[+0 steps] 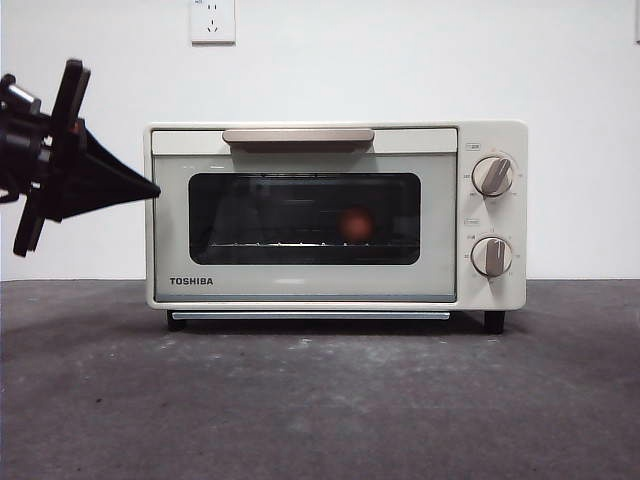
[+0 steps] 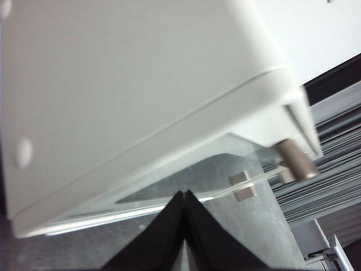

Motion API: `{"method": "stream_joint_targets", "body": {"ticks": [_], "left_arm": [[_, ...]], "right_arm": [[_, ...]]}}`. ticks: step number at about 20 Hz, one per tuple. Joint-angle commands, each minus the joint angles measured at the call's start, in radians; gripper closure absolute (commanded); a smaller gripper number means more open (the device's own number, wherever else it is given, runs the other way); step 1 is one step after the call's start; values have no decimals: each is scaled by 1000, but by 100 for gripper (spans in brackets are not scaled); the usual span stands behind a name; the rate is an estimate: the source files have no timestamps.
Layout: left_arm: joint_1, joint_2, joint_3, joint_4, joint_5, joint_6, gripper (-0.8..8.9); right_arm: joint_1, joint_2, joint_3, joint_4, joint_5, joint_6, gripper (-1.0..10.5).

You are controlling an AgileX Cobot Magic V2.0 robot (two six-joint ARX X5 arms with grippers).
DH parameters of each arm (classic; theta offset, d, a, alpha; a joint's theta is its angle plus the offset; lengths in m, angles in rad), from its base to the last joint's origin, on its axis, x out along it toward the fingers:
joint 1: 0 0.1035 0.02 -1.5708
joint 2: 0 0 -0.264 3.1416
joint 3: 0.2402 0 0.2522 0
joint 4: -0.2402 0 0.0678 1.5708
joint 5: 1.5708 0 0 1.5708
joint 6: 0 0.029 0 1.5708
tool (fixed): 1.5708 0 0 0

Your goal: Eggoven

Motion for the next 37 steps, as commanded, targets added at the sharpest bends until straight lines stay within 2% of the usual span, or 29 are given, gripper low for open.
{"method": "stream_joint_targets", "body": {"ticks": [1, 4, 9, 16, 18, 21, 23, 24, 30, 37], "left_arm": [[-12, -61, 11, -11, 7, -5, 806], [-18, -151, 11, -86, 6, 18, 806], [-30, -343, 11, -326, -14, 135, 806], [-64, -646, 14, -749, -199, 348, 806], [-71, -718, 14, -855, -255, 390, 806], [-75, -821, 14, -975, -321, 434, 806], [-75, -887, 14, -1031, -346, 460, 806], [-75, -912, 14, -1051, -351, 473, 806], [-75, -1032, 15, -1161, -366, 507, 806], [-75, -1064, 15, -1167, -365, 509, 806]], "right_arm": [[10, 6, 14, 8, 3, 6, 650], [10, 7, 14, 6, 3, 6, 651], [10, 7, 14, -10, 4, -6, 669], [10, 7, 12, -14, 6, -45, 684], [10, 14, 12, -19, 5, -69, 713], [10, 24, 12, -37, 4, -76, 832], [10, 35, 11, -52, 4, -97, 933], [10, 41, 11, -59, 4, -108, 947], [10, 88, 6, -72, 3, -117, 942], [10, 112, 6, -63, 5, -116, 942]]}}
